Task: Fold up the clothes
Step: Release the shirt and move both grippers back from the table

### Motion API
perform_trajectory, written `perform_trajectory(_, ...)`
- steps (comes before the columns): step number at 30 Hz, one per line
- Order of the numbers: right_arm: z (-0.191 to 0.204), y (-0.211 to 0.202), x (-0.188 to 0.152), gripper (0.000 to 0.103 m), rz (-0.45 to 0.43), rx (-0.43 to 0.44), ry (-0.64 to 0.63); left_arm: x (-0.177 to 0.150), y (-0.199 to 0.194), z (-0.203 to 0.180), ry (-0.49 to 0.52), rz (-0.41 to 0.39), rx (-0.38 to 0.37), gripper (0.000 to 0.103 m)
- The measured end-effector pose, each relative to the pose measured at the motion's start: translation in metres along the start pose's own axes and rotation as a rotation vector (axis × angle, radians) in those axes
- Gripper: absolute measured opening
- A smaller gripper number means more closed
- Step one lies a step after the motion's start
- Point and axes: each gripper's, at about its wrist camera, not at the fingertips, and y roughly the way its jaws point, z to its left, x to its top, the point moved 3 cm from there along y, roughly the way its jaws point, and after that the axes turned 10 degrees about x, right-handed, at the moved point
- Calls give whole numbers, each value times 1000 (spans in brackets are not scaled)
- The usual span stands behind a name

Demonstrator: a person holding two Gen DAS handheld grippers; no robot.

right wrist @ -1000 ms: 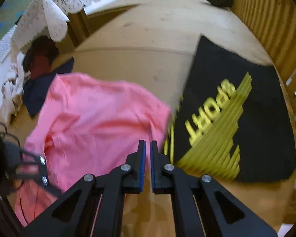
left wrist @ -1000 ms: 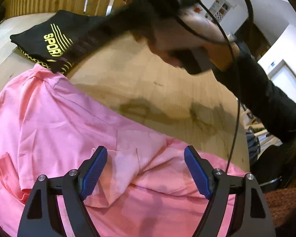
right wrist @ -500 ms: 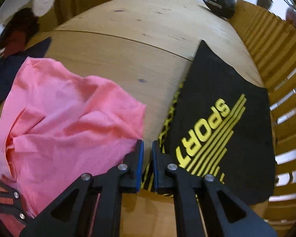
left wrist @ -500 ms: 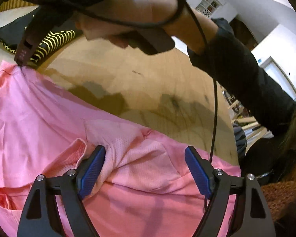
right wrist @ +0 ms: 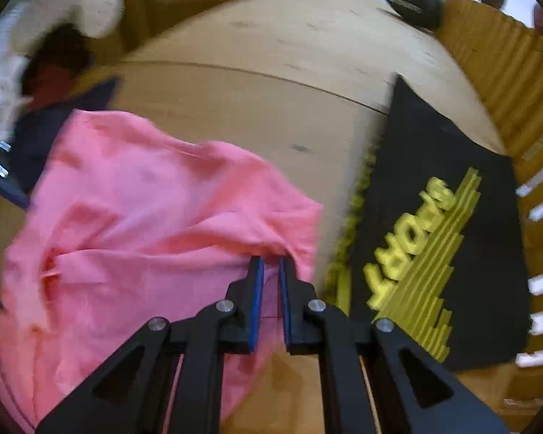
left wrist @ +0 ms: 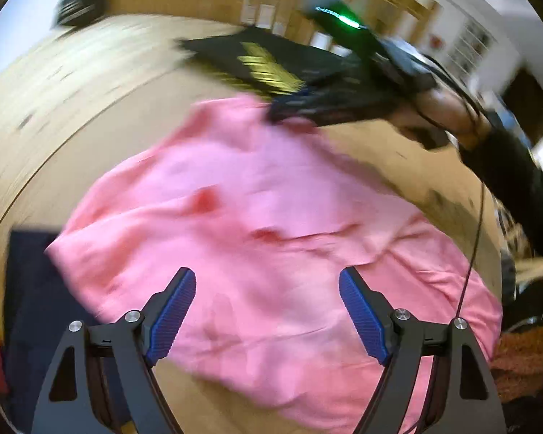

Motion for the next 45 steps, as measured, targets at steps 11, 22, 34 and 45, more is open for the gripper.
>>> perform_trajectory(11, -4, -36, -10, 23, -17, -67, 10, 5, 28, 27, -62, 19, 91, 79)
perform_trajectory(22, 88, -227, -141, 27, -217, 124, -12, -117, -145, -89, -28, -102, 99, 79)
perform_trajectory(34, 244, -220, -385, 49, -196, 152, 56, -301, -185, -257, -68, -75, -12, 79)
perform_trajectory(45, 282, -171, -412, 26, -202, 191, 33, -306, -130, -298, -18, -8, -80, 79)
